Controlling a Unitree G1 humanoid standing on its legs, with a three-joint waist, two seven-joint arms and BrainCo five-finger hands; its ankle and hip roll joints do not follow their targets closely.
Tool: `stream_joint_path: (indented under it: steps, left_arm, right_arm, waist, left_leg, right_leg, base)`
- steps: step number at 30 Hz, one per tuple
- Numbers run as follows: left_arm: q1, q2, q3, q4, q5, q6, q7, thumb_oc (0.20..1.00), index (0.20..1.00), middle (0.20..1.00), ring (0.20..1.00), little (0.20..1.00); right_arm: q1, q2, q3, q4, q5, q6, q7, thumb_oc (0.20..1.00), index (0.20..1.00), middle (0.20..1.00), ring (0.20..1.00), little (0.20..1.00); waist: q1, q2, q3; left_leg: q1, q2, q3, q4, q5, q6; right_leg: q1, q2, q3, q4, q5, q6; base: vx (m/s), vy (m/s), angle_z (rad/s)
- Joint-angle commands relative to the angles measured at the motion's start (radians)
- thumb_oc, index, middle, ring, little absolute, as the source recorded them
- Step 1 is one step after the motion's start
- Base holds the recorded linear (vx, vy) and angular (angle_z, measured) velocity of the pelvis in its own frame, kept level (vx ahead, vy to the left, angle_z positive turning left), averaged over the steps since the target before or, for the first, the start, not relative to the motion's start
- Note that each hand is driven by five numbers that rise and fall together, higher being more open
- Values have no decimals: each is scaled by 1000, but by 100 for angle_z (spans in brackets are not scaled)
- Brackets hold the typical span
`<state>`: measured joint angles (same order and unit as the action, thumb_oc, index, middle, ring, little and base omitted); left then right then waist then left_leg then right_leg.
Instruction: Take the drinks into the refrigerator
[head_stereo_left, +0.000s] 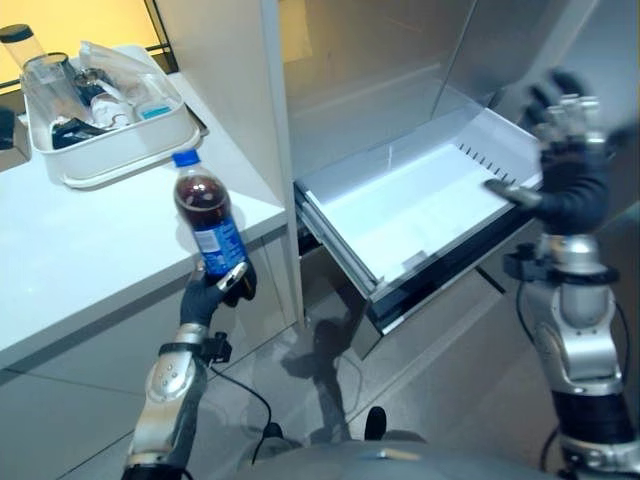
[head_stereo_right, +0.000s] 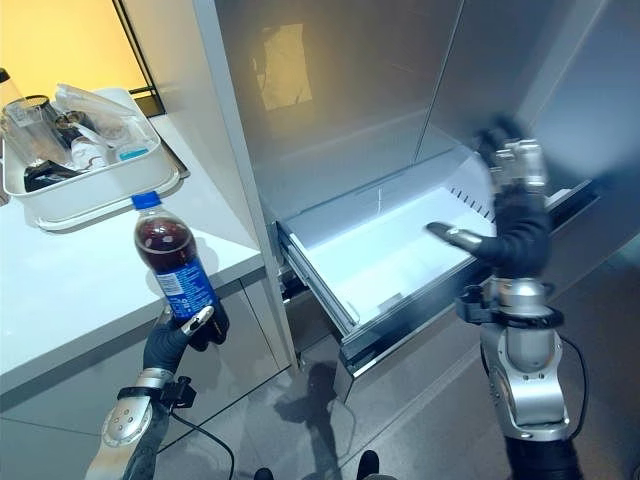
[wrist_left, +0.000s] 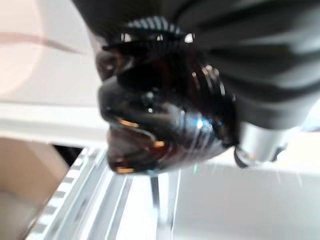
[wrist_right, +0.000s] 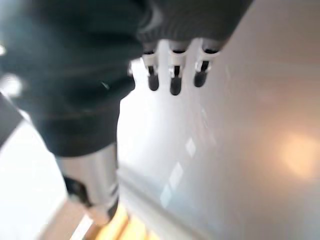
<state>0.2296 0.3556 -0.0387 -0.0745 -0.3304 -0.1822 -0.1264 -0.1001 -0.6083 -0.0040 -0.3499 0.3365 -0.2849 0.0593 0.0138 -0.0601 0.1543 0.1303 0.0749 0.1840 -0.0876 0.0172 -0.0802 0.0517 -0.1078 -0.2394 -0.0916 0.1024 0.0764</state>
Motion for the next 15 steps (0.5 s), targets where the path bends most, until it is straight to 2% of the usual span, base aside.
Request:
stream_joint_path:
  steps: [1, 5, 7, 13, 15]
  left_arm:
    - [-127, 84, -46, -177, -51, -145, -92, 200, 200, 200, 200, 200]
    - [-167, 137, -88, -187, -47, -173, -95, 200, 200, 200, 200, 200]
    - [-178, 144, -92, -185, -39, -181, -88, 200, 200, 200, 200, 200]
    - [-233, 164, -117, -149, 32, -209, -47, 200, 200, 200, 200, 200]
    - [-267, 177, -139, -135, 84, -229, -19, 200, 200, 200, 200, 200]
  right_arm:
    - [-157, -120, 113, 91, 206, 22, 158, 1000, 1000, 1000, 1000, 1000]
    - [-251, -144, 229, 205, 254, 36, 184, 1000, 1000, 1000, 1000, 1000]
    - [-275, -146, 248, 225, 246, 35, 183, 1000, 1000, 1000, 1000, 1000]
    - [-359, -112, 339, 361, 247, 64, 211, 1000, 1000, 1000, 1000, 1000]
    - [-419, -96, 401, 412, 260, 79, 235, 1000, 1000, 1000, 1000, 1000]
  waist:
    - [20, -35, -40]
    - [34, -35, -48]
    - [34, -35, -49]
    - [45, -33, -57]
    - [49, -32, -61]
  left_leg:
    - [-17, -49, -60, 0, -68, 47]
    - [-17, -49, -62, 0, -67, 43]
    - [-17, -50, -63, 0, -67, 42]
    - [-15, -51, -67, 0, -67, 39]
    - [-11, -51, -67, 0, -68, 37]
  right_leg:
    - [33, -22, -66, 20, -10, 53]
    - [39, -22, -74, 21, -10, 54]
    - [40, -22, -76, 21, -10, 55]
    - [49, -23, -84, 23, -15, 53]
    - [52, -22, -87, 25, -17, 53]
  base:
    - [0, 0, 0]
    - [10, 6, 8]
    - [7, 6, 6]
    - [0, 0, 1]
    - [0, 0, 0]
